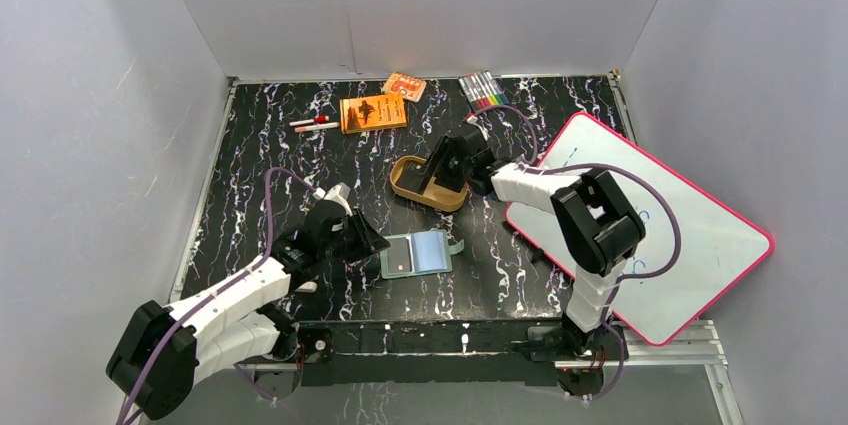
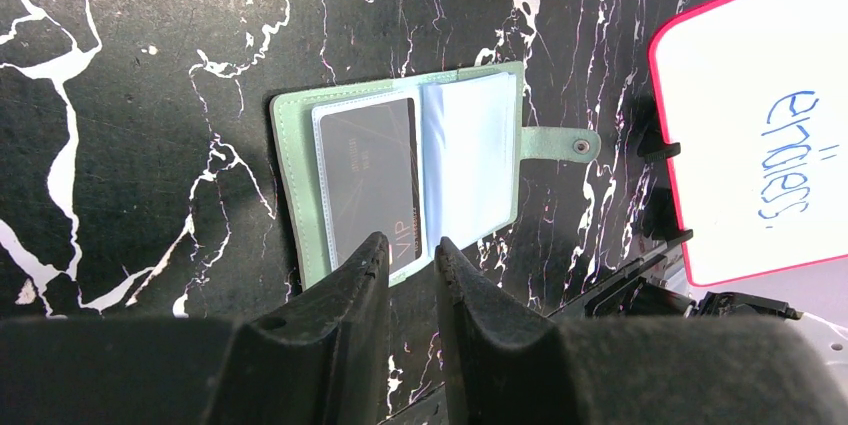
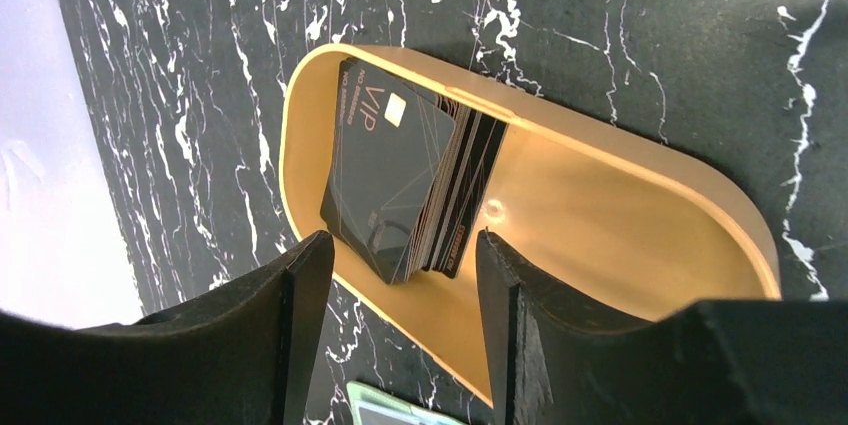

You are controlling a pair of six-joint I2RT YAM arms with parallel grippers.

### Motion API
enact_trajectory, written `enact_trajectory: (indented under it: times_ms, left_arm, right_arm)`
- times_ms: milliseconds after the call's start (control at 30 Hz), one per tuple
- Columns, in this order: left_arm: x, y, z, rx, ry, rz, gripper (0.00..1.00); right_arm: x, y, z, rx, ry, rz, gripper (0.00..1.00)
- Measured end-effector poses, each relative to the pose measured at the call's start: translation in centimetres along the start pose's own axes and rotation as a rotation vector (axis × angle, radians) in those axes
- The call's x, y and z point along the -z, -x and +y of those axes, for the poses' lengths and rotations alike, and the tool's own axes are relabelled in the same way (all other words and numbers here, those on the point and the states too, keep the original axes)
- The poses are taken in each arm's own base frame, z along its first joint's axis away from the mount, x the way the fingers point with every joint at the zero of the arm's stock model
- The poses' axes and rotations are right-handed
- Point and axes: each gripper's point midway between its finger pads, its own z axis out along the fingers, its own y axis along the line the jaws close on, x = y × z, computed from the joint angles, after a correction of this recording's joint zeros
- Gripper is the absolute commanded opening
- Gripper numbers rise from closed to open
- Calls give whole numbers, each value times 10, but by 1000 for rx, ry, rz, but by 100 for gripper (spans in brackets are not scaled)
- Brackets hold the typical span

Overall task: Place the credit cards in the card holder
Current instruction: Pick up the credit card from the storage box.

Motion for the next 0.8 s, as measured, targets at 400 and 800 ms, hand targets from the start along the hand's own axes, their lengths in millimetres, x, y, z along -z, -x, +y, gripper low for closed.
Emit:
enact_trajectory:
  times_ms: [400,800]
  left_arm:
    - [0,0,0,-4,1,0,22]
    - [0,0,1,-9,1,1,22]
  right_arm:
    - [-25,-20,-6,-5,-56,53,55]
    - [-28,-21,-8,-4,-71,51,41]
